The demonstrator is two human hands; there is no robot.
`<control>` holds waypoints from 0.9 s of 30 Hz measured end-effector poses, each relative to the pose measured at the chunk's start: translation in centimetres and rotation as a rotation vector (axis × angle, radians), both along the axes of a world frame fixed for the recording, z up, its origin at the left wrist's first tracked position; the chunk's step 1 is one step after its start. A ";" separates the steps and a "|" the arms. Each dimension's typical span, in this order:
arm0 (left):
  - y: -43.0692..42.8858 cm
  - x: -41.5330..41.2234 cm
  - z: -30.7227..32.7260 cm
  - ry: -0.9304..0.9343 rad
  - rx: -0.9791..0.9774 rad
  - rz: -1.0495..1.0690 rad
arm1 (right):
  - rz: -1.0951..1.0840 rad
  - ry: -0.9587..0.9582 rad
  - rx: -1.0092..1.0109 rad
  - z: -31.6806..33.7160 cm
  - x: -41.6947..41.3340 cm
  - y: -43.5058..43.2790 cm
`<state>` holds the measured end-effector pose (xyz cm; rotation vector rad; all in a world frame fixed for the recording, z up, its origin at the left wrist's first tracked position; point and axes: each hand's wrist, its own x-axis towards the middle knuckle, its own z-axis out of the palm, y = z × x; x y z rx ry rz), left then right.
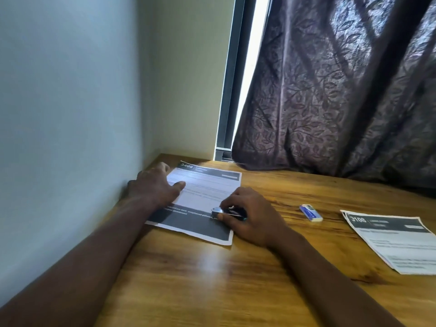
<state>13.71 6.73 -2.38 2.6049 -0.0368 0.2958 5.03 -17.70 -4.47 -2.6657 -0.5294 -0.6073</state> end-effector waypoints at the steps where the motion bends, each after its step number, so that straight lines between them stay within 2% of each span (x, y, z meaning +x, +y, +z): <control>1: 0.1 0.0 0.1 -0.007 -0.062 -0.004 | -0.005 0.005 0.009 0.0 0.1 -0.2; 5: 0.5 0.0 0.3 -0.050 -0.428 -0.026 | -0.037 0.033 0.013 0.2 0.4 -1.2; 8: 0.4 0.2 0.5 0.016 -0.768 -0.099 | -0.088 0.055 -0.009 0.3 0.7 -2.0; 10: 0.0 0.0 0.8 0.070 -0.888 -0.134 | -0.111 0.062 -0.010 0.3 0.6 -2.4; 12: -0.2 -0.4 1.1 0.081 -0.891 -0.163 | -0.121 0.068 -0.004 0.2 0.5 -2.7; 14: 0.1 -0.4 1.5 -0.021 -0.763 -0.194 | -0.129 0.081 0.000 0.4 0.4 -2.6; 16: 0.5 -0.6 2.6 -0.233 -0.624 -0.203 | -0.137 0.101 -0.004 0.6 0.3 -2.5; 19: 0.4 -1.7 4.7 -0.608 -0.537 -0.196 | -0.154 0.111 0.027 0.7 0.1 -2.3; 22: -0.4 -3.1 5.5 -0.884 -0.461 -0.203 | -0.180 0.038 0.182 0.7 -0.1 -2.0; 25: -1.4 -4.4 6.1 -1.012 -0.453 -0.176 | -0.192 -0.092 0.354 1.1 -0.1 -1.9; 27: -1.9 -5.1 6.5 -1.074 -0.441 -0.168 | -0.169 -0.115 0.539 1.4 -0.2 -1.9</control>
